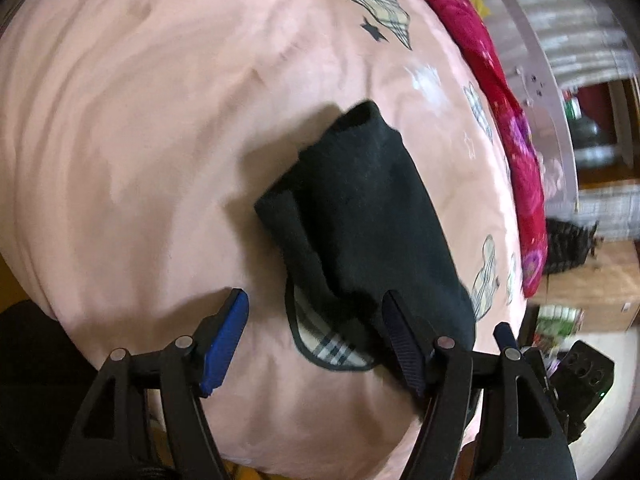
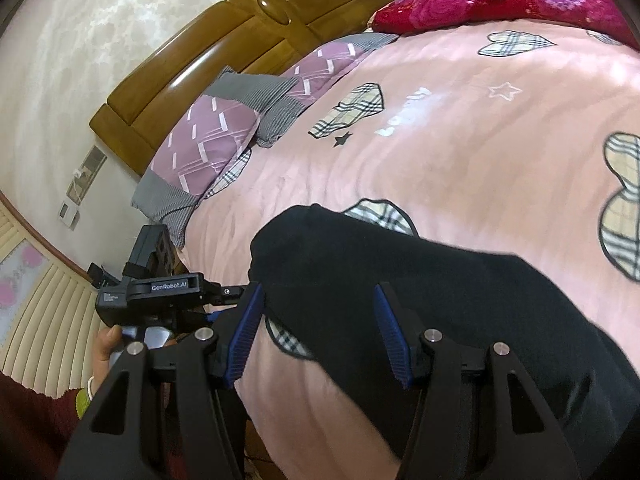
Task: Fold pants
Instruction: 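Open both tools and release the folded pants onto the bed, then grasp the folded edge with the left tool while the right tool grasps beside it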
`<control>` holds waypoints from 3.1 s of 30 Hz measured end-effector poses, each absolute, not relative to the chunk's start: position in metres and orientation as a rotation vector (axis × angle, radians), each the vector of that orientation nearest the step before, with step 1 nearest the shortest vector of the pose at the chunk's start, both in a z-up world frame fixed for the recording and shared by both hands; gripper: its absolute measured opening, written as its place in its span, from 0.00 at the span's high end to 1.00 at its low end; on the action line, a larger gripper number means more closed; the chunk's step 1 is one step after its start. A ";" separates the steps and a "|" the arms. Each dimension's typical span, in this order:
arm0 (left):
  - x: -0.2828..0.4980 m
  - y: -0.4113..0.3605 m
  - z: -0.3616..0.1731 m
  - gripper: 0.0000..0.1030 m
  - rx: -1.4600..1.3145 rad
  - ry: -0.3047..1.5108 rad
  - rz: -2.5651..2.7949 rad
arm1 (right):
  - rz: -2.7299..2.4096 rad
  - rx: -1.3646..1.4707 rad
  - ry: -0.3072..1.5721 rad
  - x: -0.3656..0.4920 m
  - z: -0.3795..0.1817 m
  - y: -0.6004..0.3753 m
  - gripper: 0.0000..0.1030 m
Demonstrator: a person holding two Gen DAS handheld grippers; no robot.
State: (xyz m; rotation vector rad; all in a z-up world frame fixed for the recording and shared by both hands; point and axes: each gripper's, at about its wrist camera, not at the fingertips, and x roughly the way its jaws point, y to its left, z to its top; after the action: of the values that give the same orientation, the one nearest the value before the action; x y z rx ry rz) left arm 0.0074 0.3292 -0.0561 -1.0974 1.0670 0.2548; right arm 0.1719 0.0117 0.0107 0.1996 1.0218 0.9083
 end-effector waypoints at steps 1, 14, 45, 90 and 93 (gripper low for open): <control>0.006 0.333 -0.057 0.32 -1.115 1.057 0.266 | 0.914 0.195 1.025 0.175 0.010 0.016 0.44; 0.021 0.344 -0.060 0.32 -1.128 1.026 0.326 | 1.012 0.019 1.168 0.254 -0.014 0.092 0.44; 0.031 0.336 -0.058 0.83 -1.083 0.914 0.286 | 1.261 -0.085 1.408 0.284 -0.058 0.167 0.79; 0.086 0.034 0.078 0.84 -0.492 0.942 -0.350 | 0.946 0.468 0.853 0.197 0.037 -0.170 0.79; 0.088 0.017 0.072 0.84 -0.456 0.963 -0.360 | 0.925 0.494 0.848 0.191 0.028 -0.184 0.79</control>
State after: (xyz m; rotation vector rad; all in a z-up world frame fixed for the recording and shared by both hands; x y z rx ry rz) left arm 0.0881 0.0166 0.0716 -0.4555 0.9626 -0.3602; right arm 0.1915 -0.1838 0.0275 0.4936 0.8480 0.9251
